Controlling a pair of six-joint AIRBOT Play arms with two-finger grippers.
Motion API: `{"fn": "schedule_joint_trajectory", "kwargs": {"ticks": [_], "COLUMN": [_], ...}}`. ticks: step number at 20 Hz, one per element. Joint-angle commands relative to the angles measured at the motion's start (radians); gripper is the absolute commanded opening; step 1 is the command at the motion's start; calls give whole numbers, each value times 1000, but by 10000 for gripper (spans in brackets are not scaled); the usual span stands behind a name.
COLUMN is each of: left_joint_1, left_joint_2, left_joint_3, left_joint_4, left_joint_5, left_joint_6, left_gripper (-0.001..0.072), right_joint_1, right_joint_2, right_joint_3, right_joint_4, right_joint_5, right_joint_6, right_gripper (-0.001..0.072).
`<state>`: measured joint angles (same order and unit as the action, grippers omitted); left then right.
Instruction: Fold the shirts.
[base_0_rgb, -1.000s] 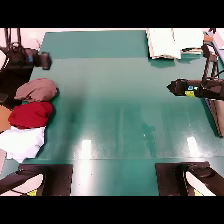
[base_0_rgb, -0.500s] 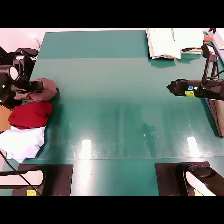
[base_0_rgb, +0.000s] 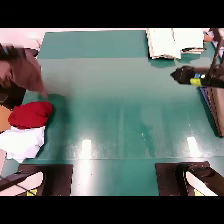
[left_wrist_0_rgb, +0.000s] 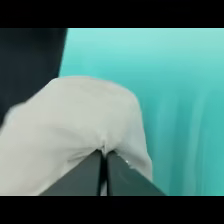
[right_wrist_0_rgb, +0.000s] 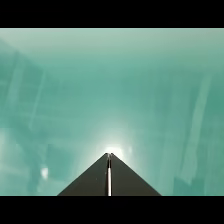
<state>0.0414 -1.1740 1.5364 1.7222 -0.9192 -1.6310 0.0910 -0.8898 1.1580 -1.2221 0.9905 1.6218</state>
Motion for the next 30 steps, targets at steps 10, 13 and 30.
{"fn": "schedule_joint_trajectory", "kwargs": {"ticks": [10, 13, 30], "left_joint_1": [-700, -730, -249], "left_joint_2": [14, -98, -422], "left_joint_3": [25, 25, -306], "left_joint_4": [-269, -384, -708], "left_joint_5": [-81, 13, 127], "left_joint_6": [227, 226, 197], "left_gripper": [201, 544, 545], "right_joint_1": [1, 1, 1], "right_joint_2": [-151, -150, -150], "right_joint_3": [481, 483, 480], "right_joint_4": [-3, -2, -8], "right_joint_5": [144, 164, 227], "right_joint_6": [-44, -45, -45], "right_gripper": [21, 22, 22]}}
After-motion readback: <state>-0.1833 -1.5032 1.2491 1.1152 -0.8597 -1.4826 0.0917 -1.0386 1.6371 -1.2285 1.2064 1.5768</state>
